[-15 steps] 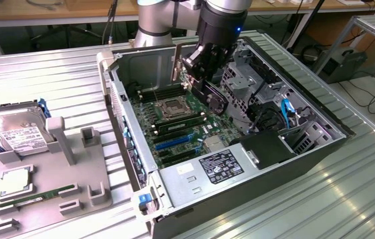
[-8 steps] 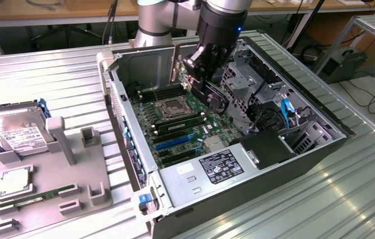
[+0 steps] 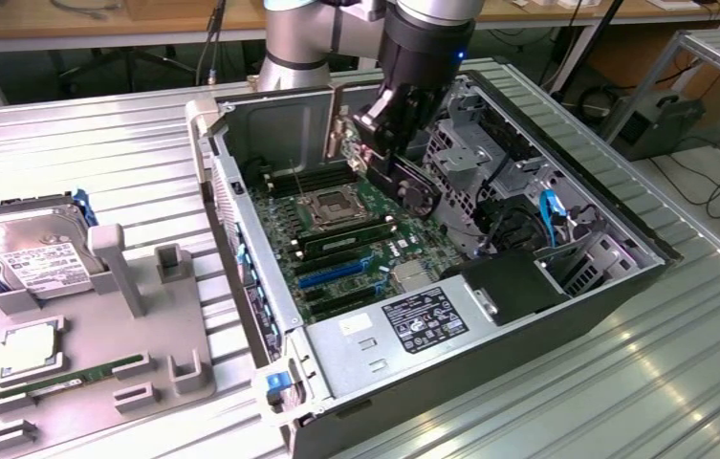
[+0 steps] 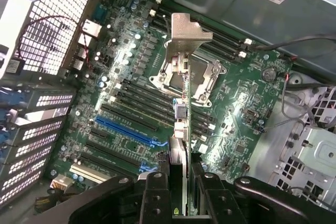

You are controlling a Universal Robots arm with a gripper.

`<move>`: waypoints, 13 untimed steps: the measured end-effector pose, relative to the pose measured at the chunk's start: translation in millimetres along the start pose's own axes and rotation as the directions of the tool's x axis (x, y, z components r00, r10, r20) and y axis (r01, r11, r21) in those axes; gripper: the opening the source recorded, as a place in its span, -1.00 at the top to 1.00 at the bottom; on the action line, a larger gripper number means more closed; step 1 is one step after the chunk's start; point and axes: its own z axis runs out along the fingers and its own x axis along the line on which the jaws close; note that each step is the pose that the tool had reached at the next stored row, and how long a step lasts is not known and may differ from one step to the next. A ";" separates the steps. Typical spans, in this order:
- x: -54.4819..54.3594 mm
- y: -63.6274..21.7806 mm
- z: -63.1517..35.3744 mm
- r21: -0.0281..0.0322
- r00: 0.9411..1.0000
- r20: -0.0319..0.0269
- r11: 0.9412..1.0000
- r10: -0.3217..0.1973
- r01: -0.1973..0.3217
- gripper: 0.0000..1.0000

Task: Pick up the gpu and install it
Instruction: 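Insert the gpu into the slot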

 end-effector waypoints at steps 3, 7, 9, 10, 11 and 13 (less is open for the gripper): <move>0.0 0.0 0.0 -0.001 1.000 -0.001 1.000 -0.021 0.021 0.47; 0.0 0.0 0.0 -0.001 0.999 -0.001 0.999 -0.042 0.042 0.47; 0.0 0.0 0.0 -0.001 0.999 -0.002 0.999 -0.052 0.052 0.47; 0.0 0.0 0.0 -0.001 0.998 -0.002 0.998 -0.057 0.057 0.47; 0.0 0.0 0.0 -0.002 0.998 -0.002 0.998 -0.062 0.062 0.47; 0.0 0.0 -0.1 -0.002 0.998 -0.002 0.998 -0.070 0.070 0.47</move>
